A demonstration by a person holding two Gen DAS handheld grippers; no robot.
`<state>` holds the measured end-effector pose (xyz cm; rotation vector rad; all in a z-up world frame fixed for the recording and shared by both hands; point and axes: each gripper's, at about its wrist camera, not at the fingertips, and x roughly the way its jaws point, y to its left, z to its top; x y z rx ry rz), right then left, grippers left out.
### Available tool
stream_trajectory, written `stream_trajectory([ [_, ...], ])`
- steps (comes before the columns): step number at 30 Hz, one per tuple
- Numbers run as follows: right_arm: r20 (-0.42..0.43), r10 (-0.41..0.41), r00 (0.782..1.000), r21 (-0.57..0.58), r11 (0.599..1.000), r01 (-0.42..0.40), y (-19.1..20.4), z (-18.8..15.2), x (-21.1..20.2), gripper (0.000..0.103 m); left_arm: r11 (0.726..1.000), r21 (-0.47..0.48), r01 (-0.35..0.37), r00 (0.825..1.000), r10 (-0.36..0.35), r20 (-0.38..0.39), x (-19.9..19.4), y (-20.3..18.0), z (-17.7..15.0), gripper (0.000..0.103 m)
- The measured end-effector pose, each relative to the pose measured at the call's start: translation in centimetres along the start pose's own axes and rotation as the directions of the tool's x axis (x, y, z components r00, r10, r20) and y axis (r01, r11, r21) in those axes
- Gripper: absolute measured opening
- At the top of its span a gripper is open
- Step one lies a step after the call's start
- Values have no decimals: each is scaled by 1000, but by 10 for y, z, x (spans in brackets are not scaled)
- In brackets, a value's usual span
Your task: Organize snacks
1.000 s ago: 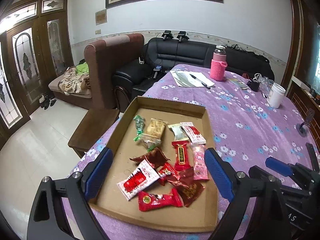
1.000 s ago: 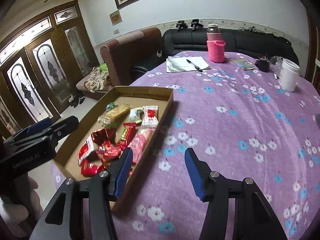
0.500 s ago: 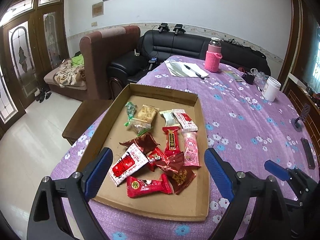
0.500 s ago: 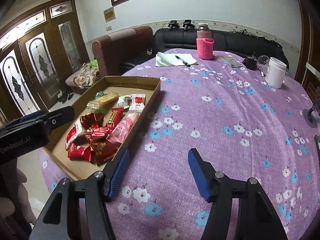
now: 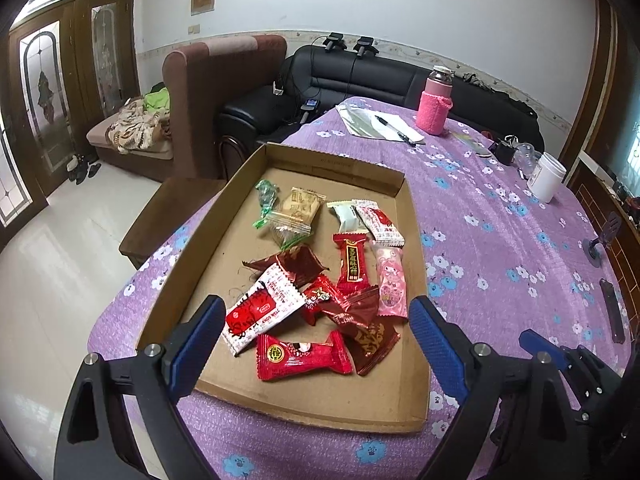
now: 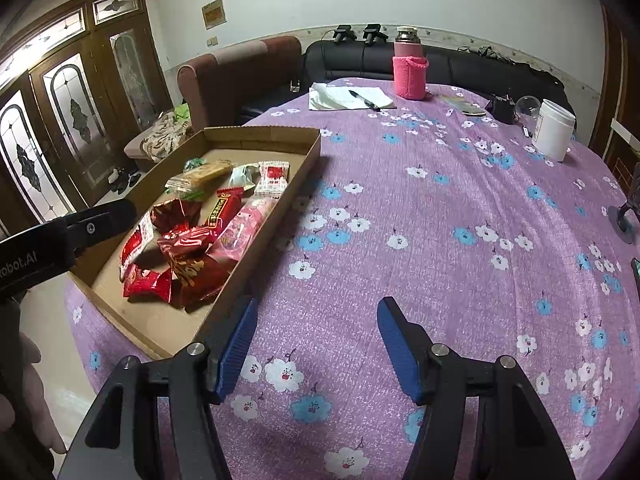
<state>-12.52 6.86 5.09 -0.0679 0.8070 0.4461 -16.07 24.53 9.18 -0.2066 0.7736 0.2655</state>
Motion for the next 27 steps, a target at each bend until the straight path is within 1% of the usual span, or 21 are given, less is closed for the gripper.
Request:
stream_trajectory([
  [12,-10,-32,999,-47,998,32,15,-11,4,67,1000,4,5,1000,-5,5,-6,8,-19,93],
  [17,-4,-47,999,-69,996,47,19,-15,3,68,1000,2,13,1000,-13,26,-12,9,-29,93],
  [23,13,-70,997,-114,991,71,27,-20,0,72,1000,6,6,999,-6,41,-16,6,-33,93],
  [27,27,-58,998,-115,991,61,25,-18,-4,72,1000,-9,-24,998,24,63,-21,16,-28,93],
])
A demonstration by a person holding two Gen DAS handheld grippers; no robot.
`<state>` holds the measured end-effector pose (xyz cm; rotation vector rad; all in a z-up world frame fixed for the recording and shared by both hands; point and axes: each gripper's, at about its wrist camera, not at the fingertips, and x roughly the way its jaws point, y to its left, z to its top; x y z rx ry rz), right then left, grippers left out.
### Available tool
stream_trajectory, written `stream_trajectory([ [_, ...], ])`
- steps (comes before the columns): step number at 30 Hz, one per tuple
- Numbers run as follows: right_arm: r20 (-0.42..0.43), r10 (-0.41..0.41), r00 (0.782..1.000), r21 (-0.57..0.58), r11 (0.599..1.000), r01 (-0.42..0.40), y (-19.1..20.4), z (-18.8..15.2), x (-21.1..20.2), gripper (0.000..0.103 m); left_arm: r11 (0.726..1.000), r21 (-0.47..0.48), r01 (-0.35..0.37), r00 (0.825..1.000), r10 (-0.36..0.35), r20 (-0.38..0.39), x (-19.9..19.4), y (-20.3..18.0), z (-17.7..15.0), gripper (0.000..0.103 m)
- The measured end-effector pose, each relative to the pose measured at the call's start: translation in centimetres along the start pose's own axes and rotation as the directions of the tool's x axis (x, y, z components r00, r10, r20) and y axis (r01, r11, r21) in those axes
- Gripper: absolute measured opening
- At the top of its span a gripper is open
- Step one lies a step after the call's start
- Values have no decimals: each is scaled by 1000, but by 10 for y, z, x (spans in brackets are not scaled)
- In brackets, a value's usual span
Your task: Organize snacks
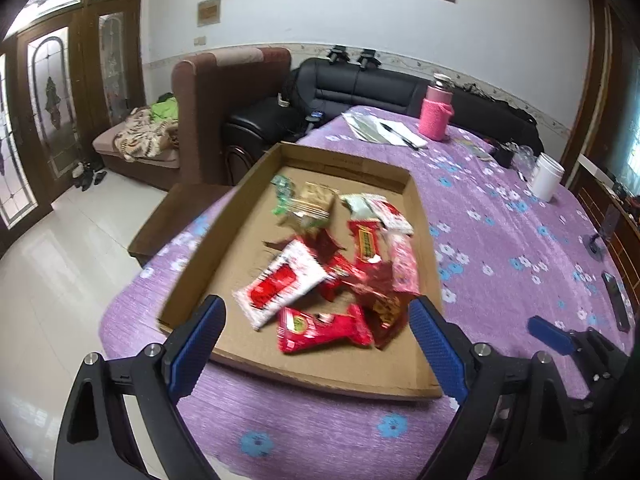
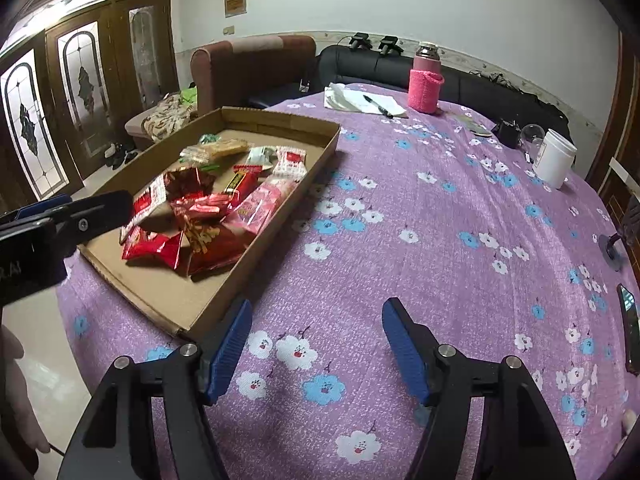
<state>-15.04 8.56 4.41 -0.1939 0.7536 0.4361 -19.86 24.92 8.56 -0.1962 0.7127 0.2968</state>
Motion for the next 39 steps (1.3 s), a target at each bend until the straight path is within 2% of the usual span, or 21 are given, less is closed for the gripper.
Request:
stream_trajectory([
  [3,9,27,1000,18,999,-27,-7,8,-3,72,999,-33,-23,1000,23,7,-1,17,4,93],
  [6,19,140,990,47,989,-141,-10,26,-6,72,997,-65,-47,999,48,20,-4,35,8,93],
  [8,17,262,965,58,963,-262,-7,40,-3,72,994,-88,-69,997,72,36,-9,50,9,93],
  [10,-19,374,927,69,926,-372,1,56,7,72,990,-108,-90,994,96,48,-13,63,9,93],
  [12,-59,431,900,69,902,-427,13,68,19,69,987,-128,-97,993,104,50,-14,75,9,93],
  [13,-89,460,883,60,888,-456,22,74,28,64,985,-140,-96,993,104,47,-14,82,9,93],
  [15,-161,475,865,47,879,-474,39,81,47,64,985,-147,-89,995,96,38,-12,89,8,93],
  [16,-203,460,864,39,886,-463,48,83,59,64,985,-148,-84,995,90,35,-10,92,7,93],
  [19,-298,369,880,2,923,-386,67,88,93,64,985,-152,-76,996,82,38,-9,99,5,93],
  [20,-313,327,892,-11,937,-348,70,91,103,64,985,-156,-70,996,77,38,-9,101,5,93],
  [22,-336,284,898,-22,951,-309,74,97,115,64,984,-169,-58,997,66,42,-9,108,4,93],
  [24,-311,312,898,-11,943,-332,75,104,108,64,982,-178,-55,997,64,44,-9,114,3,93],
  [26,-247,299,922,-39,947,-318,78,114,93,64,980,-194,-50,997,59,44,-8,120,3,93],
  [28,-210,172,963,-132,970,-202,92,124,89,63,978,-203,-40,998,51,47,-8,123,2,93],
  [29,-205,114,972,-170,974,-150,98,126,92,63,978,-205,-37,998,48,47,-8,124,2,93],
  [31,-226,59,972,-209,972,-107,109,126,106,63,978,-206,-31,998,42,45,-7,124,1,93],
  [34,-307,89,948,-232,959,-165,121,117,123,64,979,-205,-23,999,32,39,-6,125,-1,93],
  [36,-262,88,961,-253,955,-157,122,123,115,64,979,-205,-15,999,23,36,-6,125,-2,93],
  [39,-191,101,976,-196,971,-139,109,152,105,64,979,-202,-4,999,12,38,-4,122,0,93],
])
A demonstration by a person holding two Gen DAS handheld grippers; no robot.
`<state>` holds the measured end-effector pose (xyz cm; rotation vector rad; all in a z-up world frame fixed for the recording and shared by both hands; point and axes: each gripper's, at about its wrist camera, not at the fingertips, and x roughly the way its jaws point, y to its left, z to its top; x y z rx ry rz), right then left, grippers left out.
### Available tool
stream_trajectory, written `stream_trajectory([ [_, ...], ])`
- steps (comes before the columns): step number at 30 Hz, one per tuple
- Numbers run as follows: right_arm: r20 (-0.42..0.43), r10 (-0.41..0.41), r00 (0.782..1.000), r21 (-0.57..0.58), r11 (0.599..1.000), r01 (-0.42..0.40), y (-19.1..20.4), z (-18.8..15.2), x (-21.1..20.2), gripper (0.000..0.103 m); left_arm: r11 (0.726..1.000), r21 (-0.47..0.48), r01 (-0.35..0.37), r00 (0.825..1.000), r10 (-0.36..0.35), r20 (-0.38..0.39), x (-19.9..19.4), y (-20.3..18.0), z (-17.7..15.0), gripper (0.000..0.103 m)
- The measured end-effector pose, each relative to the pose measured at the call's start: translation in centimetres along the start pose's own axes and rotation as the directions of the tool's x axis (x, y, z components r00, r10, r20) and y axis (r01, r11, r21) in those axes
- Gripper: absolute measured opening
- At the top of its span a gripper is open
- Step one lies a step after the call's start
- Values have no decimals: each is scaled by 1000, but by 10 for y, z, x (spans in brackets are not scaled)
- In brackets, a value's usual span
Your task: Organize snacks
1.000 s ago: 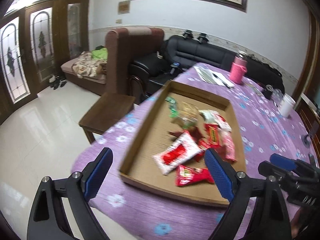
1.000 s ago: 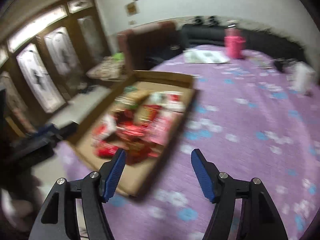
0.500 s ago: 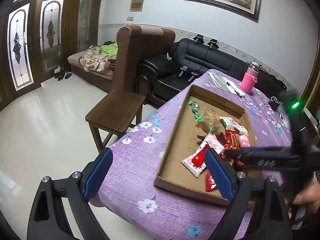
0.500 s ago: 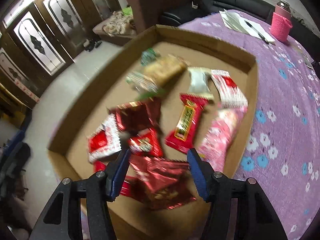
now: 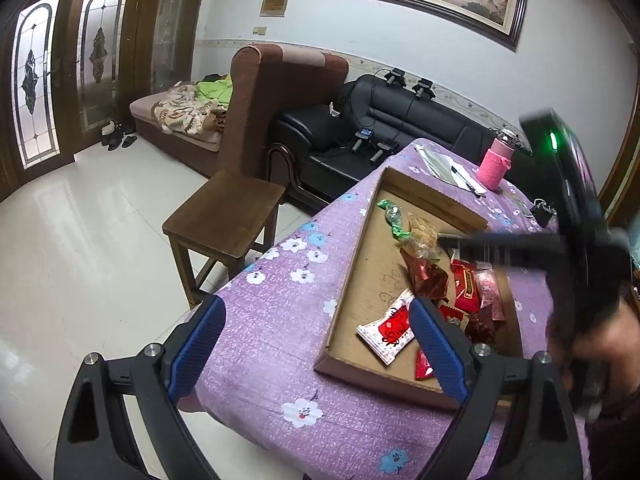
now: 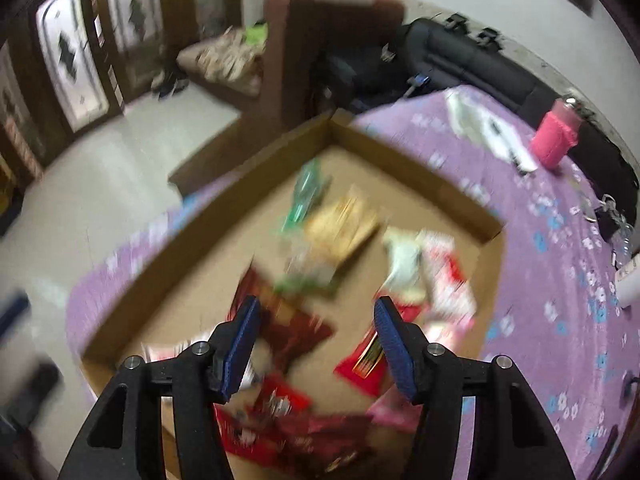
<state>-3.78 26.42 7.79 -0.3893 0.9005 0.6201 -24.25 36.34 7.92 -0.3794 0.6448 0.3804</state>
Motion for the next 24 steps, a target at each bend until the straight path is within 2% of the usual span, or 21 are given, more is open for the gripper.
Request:
stream_trajectory([
  [3,47,-94,994,16,995,94,-10,26,4,64,1000,-5,27,1000,-27,-14,4,-4,2,93],
  [6,-15,-159,987,-18,987,158,-2,42,38,63,999,-5,44,999,-44,-26,5,-6,1,93],
  [9,-85,-201,976,-49,979,198,0,39,61,63,999,15,46,999,-45,-28,4,-9,0,93],
  [11,-102,-167,981,-34,986,164,-9,35,61,63,998,27,49,998,-48,-29,6,-11,0,93],
  [15,-10,-79,997,82,993,79,-36,20,19,64,996,54,68,997,-67,-37,14,-24,6,93],
  [18,42,-38,998,157,987,31,-58,-2,-12,68,989,113,96,992,-86,-94,30,-45,13,93],
  [20,58,-20,998,211,977,7,-71,-16,-26,69,975,214,66,989,-35,-146,48,-67,15,93],
  [23,77,-7,997,264,964,-14,-92,-38,-41,69,937,348,8,984,55,-171,67,-96,12,93],
  [24,83,-10,997,276,961,-13,-97,-44,-44,69,931,366,-8,982,77,-173,73,-100,11,93],
])
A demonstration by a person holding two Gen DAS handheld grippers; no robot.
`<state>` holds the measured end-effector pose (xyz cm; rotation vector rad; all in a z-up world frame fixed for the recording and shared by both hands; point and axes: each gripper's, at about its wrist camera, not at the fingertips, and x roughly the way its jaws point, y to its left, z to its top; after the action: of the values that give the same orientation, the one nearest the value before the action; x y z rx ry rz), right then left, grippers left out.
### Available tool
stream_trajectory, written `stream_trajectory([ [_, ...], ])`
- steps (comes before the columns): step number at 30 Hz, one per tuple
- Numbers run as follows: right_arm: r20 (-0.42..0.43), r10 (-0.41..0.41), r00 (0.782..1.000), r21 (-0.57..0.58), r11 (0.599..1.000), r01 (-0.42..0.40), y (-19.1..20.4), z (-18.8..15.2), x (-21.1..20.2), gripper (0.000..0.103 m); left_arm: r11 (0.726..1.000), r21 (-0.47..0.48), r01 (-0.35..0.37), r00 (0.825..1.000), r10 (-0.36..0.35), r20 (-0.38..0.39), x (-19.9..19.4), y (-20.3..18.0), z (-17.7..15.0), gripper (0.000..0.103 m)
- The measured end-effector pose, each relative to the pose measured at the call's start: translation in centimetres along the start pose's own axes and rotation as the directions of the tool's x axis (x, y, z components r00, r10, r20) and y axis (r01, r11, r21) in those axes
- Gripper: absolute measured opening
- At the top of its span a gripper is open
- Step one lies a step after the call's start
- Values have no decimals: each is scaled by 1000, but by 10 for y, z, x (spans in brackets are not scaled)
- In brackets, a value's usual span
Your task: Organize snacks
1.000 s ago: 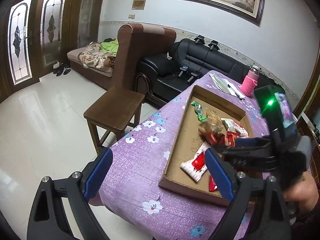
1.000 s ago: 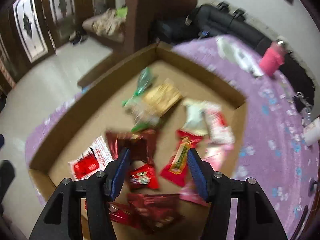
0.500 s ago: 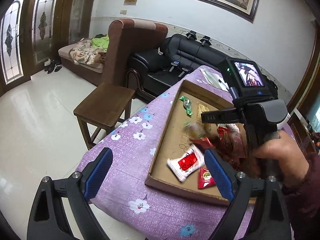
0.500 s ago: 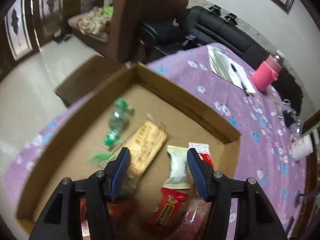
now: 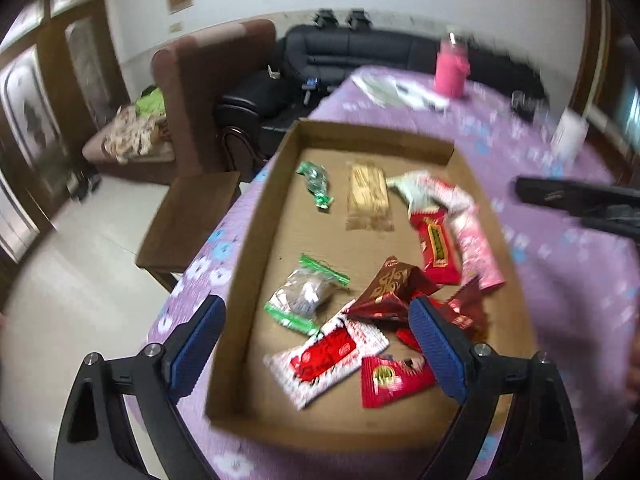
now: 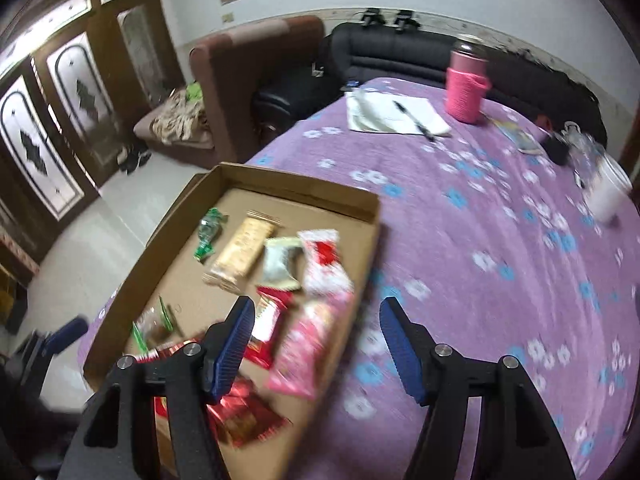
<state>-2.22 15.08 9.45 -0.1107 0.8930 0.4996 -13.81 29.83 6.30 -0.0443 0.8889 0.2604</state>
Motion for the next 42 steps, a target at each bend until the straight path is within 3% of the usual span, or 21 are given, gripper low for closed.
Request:
stream_trajectory([
  [4,20,-9,1000,48,999,8,-24,-15,-13,69,996,26,-89,995,90,-34,31,-8,19,93],
  [8,25,9,1000,77,997,-11,-39,-27,-24,69,995,4,-98,995,99,-32,36,-1,38,93],
  [13,52,13,999,83,996,-17,-55,-39,-38,70,999,44,2,1000,-2,19,-1,-5,31,93],
  [15,57,23,998,88,996,-28,-59,-44,-40,70,990,140,7,1000,-10,20,-10,-23,20,93],
  [20,54,64,996,109,992,-70,-65,-50,-34,70,931,337,-138,990,144,9,11,-65,5,93],
  [23,56,76,996,122,989,-82,-67,-54,-34,71,903,379,-202,977,211,16,26,-77,10,93],
  [27,72,54,996,125,990,-63,-75,-59,-43,71,932,328,-150,988,154,15,13,-72,19,93],
  [31,86,55,995,118,991,-65,-77,-66,-48,72,971,222,-90,992,67,108,-18,-59,16,93],
  [34,73,81,994,100,991,-88,-65,-75,-42,73,990,109,-88,966,58,251,-49,-48,7,93],
  [36,67,79,995,72,994,-83,-53,-81,-38,73,993,34,-111,924,90,372,-78,-43,-1,93],
  [37,70,74,995,57,995,-78,-47,-85,-37,73,991,-10,-130,887,121,446,-97,-40,-7,99],
  [38,77,67,995,39,997,-70,-41,-87,-38,73,990,-31,-137,863,134,487,-109,-40,-11,103],
  [40,102,48,994,3,999,-49,-30,-93,-44,73,987,-74,-143,808,159,567,-132,-41,-20,103],
  [42,129,38,991,-26,999,-35,-21,-98,-51,73,984,-106,-142,792,177,584,-140,-42,-26,103],
])
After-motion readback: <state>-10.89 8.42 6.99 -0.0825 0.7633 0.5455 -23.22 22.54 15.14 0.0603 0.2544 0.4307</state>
